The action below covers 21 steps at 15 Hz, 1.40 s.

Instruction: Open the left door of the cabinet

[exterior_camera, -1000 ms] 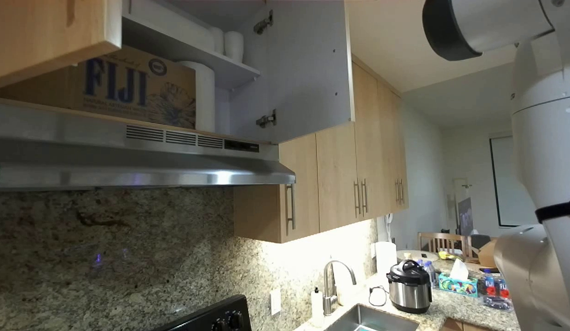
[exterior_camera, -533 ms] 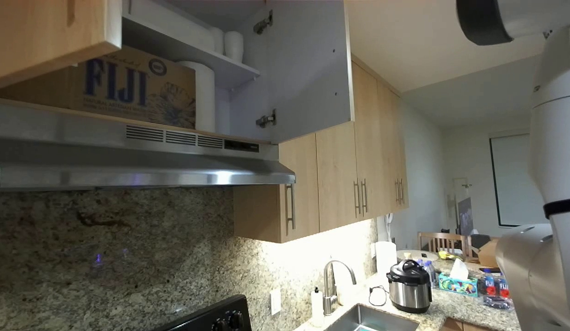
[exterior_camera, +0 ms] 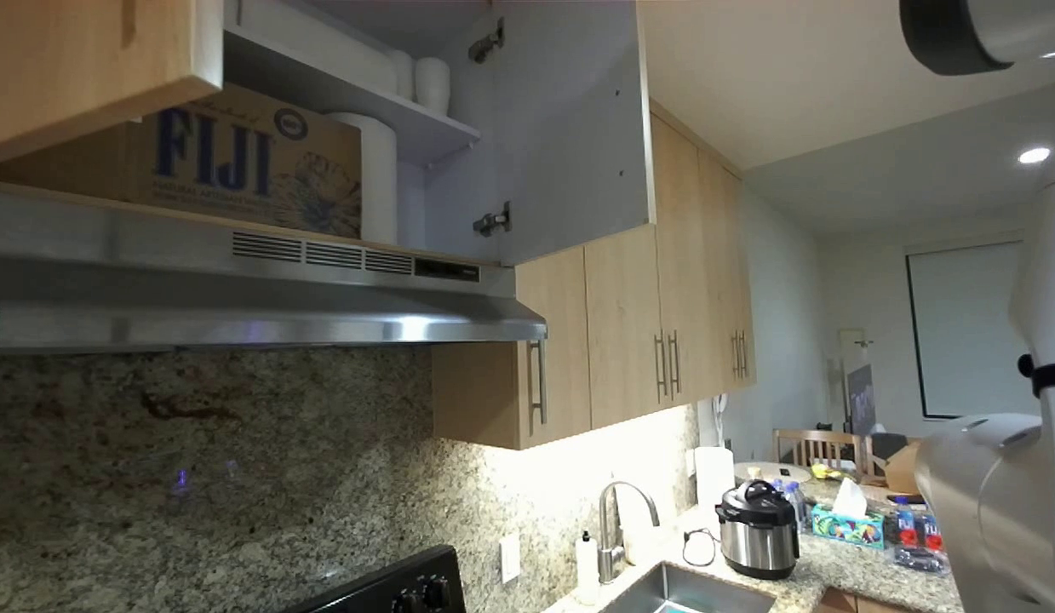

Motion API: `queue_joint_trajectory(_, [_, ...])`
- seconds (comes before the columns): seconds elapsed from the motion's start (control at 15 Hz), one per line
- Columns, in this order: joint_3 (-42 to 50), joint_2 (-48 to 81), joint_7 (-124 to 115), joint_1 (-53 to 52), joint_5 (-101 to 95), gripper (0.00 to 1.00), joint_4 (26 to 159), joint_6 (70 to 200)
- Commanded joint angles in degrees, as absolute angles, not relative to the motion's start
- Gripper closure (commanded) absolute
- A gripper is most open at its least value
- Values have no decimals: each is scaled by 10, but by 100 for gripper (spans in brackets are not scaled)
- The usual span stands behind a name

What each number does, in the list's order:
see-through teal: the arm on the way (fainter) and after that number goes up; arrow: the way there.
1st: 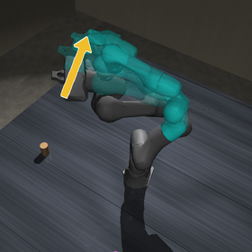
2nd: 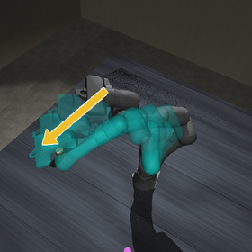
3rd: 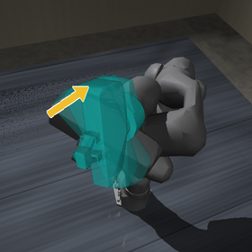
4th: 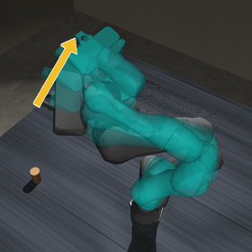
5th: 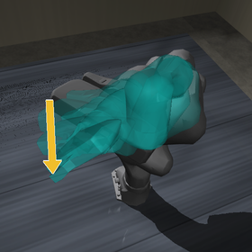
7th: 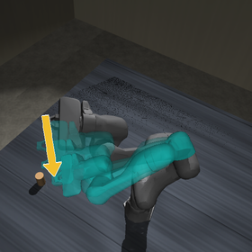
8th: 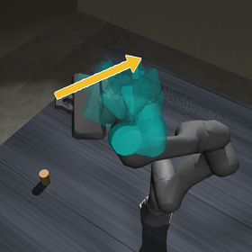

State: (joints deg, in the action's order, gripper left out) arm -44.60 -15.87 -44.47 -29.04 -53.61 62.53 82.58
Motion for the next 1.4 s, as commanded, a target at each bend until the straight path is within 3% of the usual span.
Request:
queue_joint_trajectory(0.0, [-338, -219, -437, -322, -472, 0, 687, 869])
queue_joint_trajectory(0.4, [-162, -291, -409, -385, -384, 0, 830, 973])
queue_joint_trajectory(0.47, [-176, -307, -384, -317, -336, 0, 847, 1005])
queue_joint_trajectory(0.8, [-189, -326, -323, -216, -240, 0, 898, 1074])
queue_joint_trajectory(1.33, [-221, -330, -279, -138, -170, 0, 919, 1109])
